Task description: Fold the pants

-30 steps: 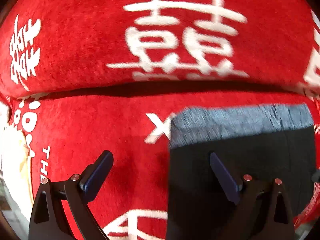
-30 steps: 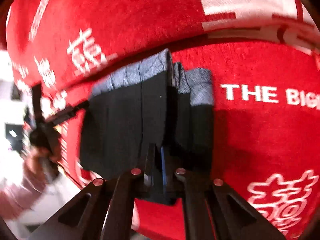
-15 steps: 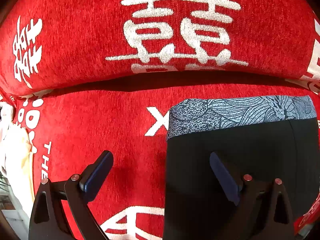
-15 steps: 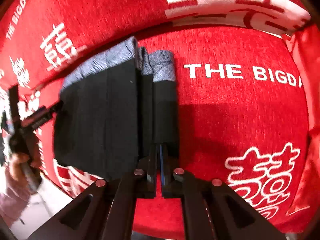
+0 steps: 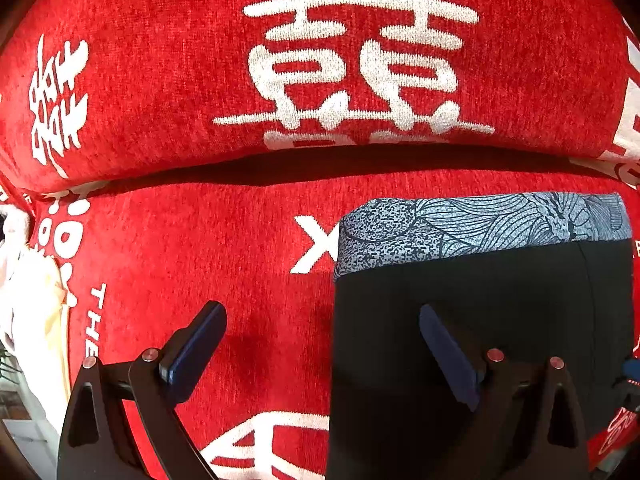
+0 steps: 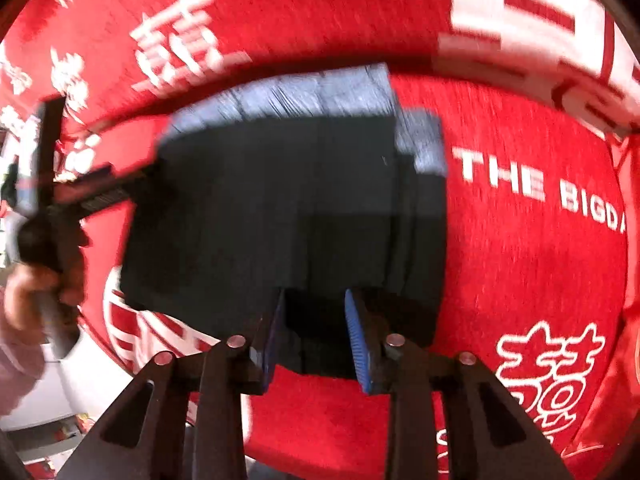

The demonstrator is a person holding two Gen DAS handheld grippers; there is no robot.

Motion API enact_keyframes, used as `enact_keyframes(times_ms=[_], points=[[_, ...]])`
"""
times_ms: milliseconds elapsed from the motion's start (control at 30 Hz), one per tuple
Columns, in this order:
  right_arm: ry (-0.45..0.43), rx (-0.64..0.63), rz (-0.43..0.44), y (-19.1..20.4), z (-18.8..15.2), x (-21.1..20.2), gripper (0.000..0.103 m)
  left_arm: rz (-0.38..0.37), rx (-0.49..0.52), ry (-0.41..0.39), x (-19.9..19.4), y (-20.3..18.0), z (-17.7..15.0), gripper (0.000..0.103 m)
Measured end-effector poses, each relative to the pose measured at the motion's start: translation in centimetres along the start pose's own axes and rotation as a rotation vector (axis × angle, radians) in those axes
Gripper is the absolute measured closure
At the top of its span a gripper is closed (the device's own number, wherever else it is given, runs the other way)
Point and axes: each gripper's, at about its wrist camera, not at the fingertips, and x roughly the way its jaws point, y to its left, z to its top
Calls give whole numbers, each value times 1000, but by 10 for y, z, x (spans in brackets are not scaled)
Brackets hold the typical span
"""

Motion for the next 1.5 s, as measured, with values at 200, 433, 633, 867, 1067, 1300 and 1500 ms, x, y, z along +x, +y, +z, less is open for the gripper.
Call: enact_keyframes(times_ms=[200, 433, 633, 867, 1067, 1300, 1500], points=[[-26, 14, 14, -3, -4, -3, 65, -3, -5, 9, -2, 2, 0, 5], [-33, 31, 24, -6, -10, -5, 61, -35, 16, 22, -14, 6, -8, 5], [-21, 29, 41, -9, -13, -9, 54, -253, -6, 73, -22, 18, -20, 5], [-25, 182, 153, -55, -19, -16, 35, -361, -22, 146, -17, 22, -29, 4], [-59, 280, 218, -80, -18, -13, 25, -405, -67, 196, -2, 25, -24, 1], [-27, 301, 337, -98, -6, 7, 24, -509, -106, 259, 15, 40, -16, 1], [9, 304, 465, -111, 10, 19, 24, -644, -132, 332, 41, 49, -15, 1]])
